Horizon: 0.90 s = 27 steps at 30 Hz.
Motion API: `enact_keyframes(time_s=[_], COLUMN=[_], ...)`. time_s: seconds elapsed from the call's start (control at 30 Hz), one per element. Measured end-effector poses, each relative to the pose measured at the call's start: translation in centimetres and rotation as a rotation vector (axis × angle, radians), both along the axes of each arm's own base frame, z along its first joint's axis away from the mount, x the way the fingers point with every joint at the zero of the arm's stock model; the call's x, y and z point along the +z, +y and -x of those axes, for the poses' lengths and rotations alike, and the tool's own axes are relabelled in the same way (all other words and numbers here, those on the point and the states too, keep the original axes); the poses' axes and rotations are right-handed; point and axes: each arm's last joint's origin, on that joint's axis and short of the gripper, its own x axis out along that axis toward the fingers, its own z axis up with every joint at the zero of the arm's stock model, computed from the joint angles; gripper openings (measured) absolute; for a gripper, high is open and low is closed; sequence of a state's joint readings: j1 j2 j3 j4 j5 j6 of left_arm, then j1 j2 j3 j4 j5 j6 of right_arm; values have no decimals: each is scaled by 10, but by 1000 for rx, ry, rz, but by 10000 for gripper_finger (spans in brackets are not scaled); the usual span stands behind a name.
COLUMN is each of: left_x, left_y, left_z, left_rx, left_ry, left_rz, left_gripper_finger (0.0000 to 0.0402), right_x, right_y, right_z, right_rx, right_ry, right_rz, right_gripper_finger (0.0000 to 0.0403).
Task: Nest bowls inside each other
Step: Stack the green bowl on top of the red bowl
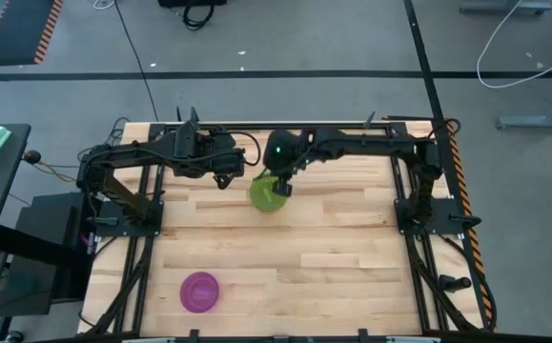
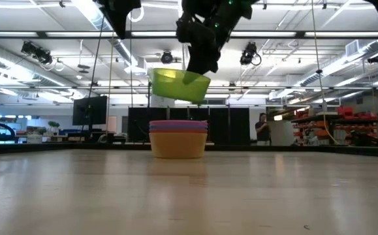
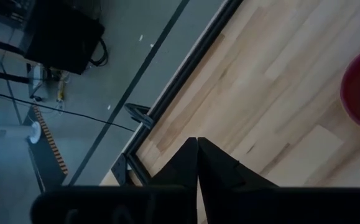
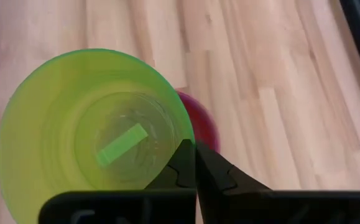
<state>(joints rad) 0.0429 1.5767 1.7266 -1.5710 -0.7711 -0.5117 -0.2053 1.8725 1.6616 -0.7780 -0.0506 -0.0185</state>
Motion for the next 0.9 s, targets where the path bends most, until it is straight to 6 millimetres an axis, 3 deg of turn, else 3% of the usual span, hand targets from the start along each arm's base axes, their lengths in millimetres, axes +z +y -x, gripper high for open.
enact_keyframes(time_s=[0.13, 0.33, 0.7, 0.9], left_x=[1, 1, 0, 0], left_y=[1, 8, 16, 16], left_z=[0, 1, 2, 2], left_rx=[1, 8, 38, 38], left_ry=[5, 27, 28, 29], left_rz=[-32, -40, -39, -39], left_gripper_finger=[13, 24, 10, 25], right_x=[-1, -6, -41, -57], right_y=[-19, -22, -29, -34], right_z=[4, 1, -14, -18], right_rx=[-33, -13, 9, -2], right_ry=[-10, -19, 35, 70], right_rz=[-42, -85, -106, -114], right_gripper_finger=[0, 0, 0, 0])
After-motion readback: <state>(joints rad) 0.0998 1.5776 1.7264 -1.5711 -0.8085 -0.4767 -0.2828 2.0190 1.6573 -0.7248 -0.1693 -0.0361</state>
